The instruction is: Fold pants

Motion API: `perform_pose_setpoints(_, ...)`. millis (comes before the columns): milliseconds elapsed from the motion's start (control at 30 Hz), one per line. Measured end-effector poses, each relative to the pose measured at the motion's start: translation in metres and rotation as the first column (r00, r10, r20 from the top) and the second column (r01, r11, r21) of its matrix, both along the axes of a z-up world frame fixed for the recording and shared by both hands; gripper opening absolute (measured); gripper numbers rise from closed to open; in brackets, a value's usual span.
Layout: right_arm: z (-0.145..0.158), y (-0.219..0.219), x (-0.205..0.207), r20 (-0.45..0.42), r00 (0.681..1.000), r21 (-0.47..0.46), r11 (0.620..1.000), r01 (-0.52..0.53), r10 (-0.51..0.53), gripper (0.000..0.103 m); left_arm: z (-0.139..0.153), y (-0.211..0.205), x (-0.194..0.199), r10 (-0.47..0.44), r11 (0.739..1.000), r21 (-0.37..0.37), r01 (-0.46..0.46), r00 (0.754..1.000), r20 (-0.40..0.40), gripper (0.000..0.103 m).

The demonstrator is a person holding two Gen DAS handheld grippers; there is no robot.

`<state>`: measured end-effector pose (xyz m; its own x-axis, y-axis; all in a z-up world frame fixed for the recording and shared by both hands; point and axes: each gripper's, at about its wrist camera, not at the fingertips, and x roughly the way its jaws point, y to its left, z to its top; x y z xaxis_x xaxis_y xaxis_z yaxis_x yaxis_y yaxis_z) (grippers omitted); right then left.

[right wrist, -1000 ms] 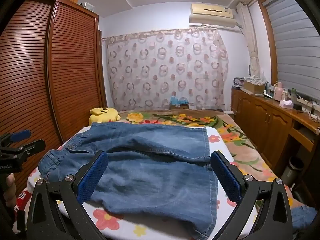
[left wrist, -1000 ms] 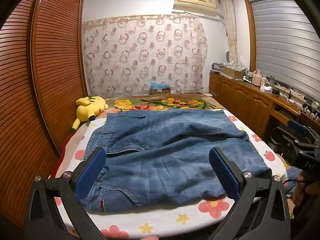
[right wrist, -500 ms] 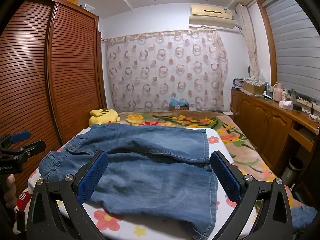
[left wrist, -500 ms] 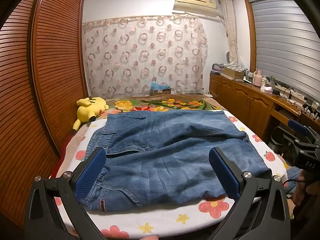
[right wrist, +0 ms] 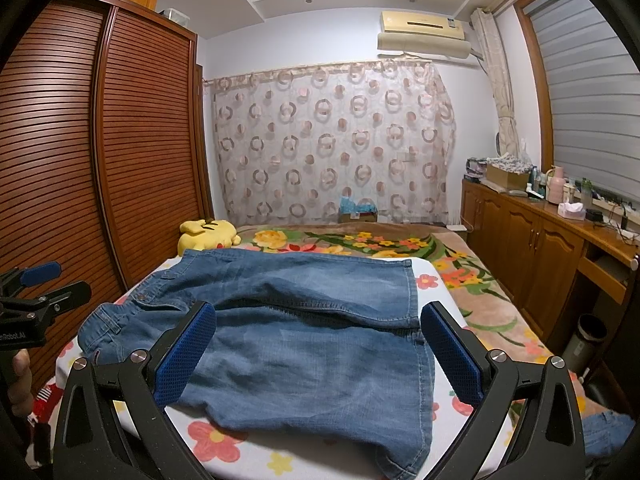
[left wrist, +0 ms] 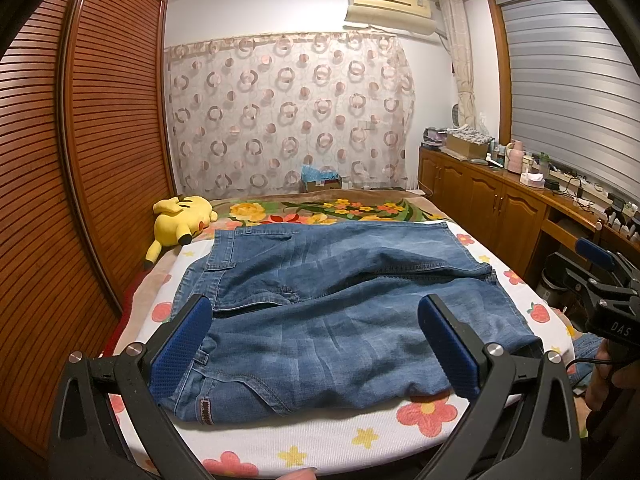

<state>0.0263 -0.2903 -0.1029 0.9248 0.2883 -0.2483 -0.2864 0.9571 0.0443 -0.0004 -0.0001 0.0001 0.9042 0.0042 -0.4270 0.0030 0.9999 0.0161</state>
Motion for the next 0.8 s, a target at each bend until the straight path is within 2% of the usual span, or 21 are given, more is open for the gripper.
perform_pose_setpoints(800, 0.0002, 0.0012, 0.0006, 0.004, 1.000, 0.001, 1.000, 0.001, -0.001, 0.102, 0.0000, -0.0002, -0.0002, 0.000, 1.000, 0.002, 0.000, 1.000, 0.003, 0.103)
